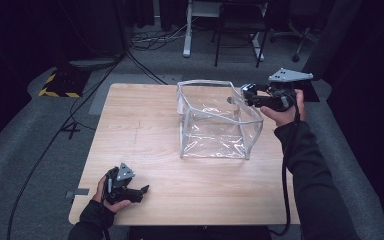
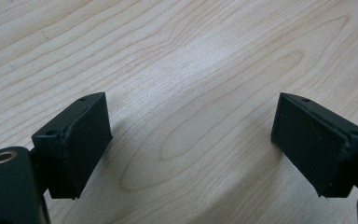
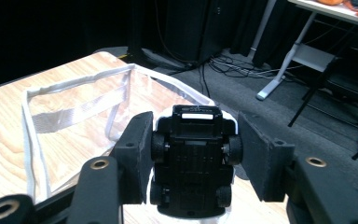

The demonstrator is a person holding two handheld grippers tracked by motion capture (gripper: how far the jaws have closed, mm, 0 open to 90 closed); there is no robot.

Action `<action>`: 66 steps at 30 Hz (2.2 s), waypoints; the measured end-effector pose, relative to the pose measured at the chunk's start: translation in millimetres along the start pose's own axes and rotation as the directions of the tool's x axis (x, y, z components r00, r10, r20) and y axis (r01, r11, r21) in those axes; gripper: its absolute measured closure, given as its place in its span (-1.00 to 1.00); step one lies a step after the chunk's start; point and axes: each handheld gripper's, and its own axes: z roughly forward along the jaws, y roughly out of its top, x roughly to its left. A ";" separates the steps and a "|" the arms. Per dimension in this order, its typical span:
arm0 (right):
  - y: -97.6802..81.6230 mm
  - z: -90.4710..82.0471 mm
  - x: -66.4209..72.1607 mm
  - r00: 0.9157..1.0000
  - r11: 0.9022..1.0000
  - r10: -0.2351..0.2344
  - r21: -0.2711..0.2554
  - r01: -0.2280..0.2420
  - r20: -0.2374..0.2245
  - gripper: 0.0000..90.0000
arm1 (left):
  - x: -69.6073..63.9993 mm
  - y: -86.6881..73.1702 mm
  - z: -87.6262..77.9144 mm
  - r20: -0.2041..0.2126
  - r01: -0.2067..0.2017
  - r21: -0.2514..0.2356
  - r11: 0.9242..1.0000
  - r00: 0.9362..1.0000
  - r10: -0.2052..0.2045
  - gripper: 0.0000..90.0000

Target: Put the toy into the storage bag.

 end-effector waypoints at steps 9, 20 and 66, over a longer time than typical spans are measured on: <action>0.5 12.2 8.5 1.000 1.000 -0.013 0.026 0.013 -0.018 0.07 | -0.2 -0.2 -0.2 0.001 0.003 0.001 1.000 1.000 -0.003 -0.73; 3.8 29.3 16.4 0.999 0.997 -0.038 0.059 0.040 -0.031 0.07 | -0.2 -0.2 -0.2 0.001 0.003 0.001 1.000 1.000 -0.003 -0.73; 10.1 69.3 24.9 0.959 0.860 -0.175 0.439 0.259 -0.223 0.07 | -0.2 -0.2 -0.2 0.001 0.004 0.001 1.000 1.000 -0.004 -0.73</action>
